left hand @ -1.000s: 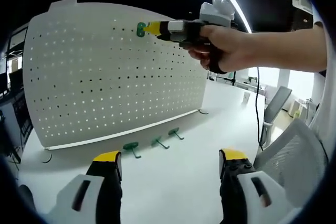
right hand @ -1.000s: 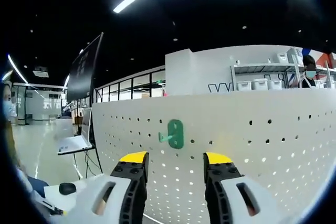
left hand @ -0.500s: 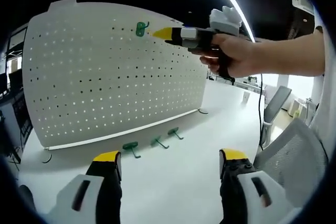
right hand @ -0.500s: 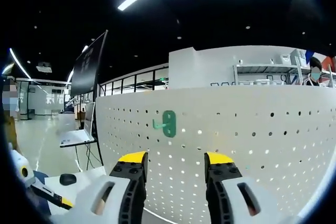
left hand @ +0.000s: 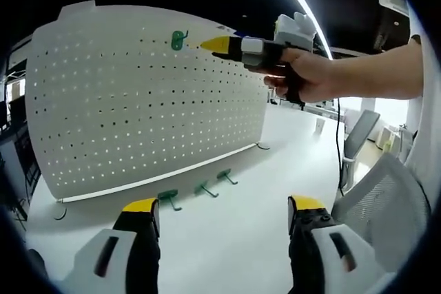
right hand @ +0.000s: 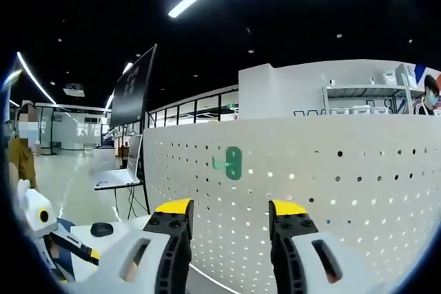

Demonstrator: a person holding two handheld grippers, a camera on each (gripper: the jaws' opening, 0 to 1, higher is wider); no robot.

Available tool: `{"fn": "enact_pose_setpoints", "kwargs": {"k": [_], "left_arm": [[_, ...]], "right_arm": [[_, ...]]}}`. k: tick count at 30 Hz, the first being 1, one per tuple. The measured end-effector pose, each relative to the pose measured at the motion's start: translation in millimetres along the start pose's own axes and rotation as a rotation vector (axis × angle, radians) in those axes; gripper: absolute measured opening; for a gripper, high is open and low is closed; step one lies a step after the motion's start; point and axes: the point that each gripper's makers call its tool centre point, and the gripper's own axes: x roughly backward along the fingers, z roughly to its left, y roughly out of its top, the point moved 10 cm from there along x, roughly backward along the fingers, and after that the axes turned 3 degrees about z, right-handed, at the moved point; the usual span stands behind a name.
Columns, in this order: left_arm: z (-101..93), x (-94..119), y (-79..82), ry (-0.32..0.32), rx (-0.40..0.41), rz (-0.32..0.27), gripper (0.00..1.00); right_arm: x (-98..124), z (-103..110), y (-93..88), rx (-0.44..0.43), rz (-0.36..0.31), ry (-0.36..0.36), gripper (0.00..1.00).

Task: Insert the hook assembly into the mounting plate slot until the hook locks in place.

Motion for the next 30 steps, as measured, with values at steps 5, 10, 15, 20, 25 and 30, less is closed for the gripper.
{"fn": "enact_pose_setpoints", "kwargs": {"k": [5, 10, 15, 20, 25, 30], "left_arm": [[-1.3, 1, 4.3, -0.006, -0.013, -0.003, 0.78], [-0.8, 2, 10.2, -0.014, -0.044, -0.008, 0.78], [2.2, 2, 13.0, -0.016, -0.040, -0.020, 0.78], [3.3, 2, 13.1, -0.021, -0.041, -0.018, 0.78], [3.8, 3, 12.9, -0.021, -0.040, -0.019, 0.78], [5.8, 4, 12.2, -0.013, -0.036, -0.018, 0.77]], "right_arm": [[5, -2, -2.7, 0.002, 0.007, 0.006, 0.43], [17, -3, -11.0, -0.014, 0.012, 0.008, 0.44], [29, -5, -19.7, -0.018, 0.030, 0.004, 0.46], [41, -6, -25.0, -0.025, 0.037, 0.000, 0.48], [51, -5, -33.7, -0.004, 0.072, 0.006, 0.48], [58, -3, -40.0, 0.001, 0.087, 0.013, 0.49]]}}
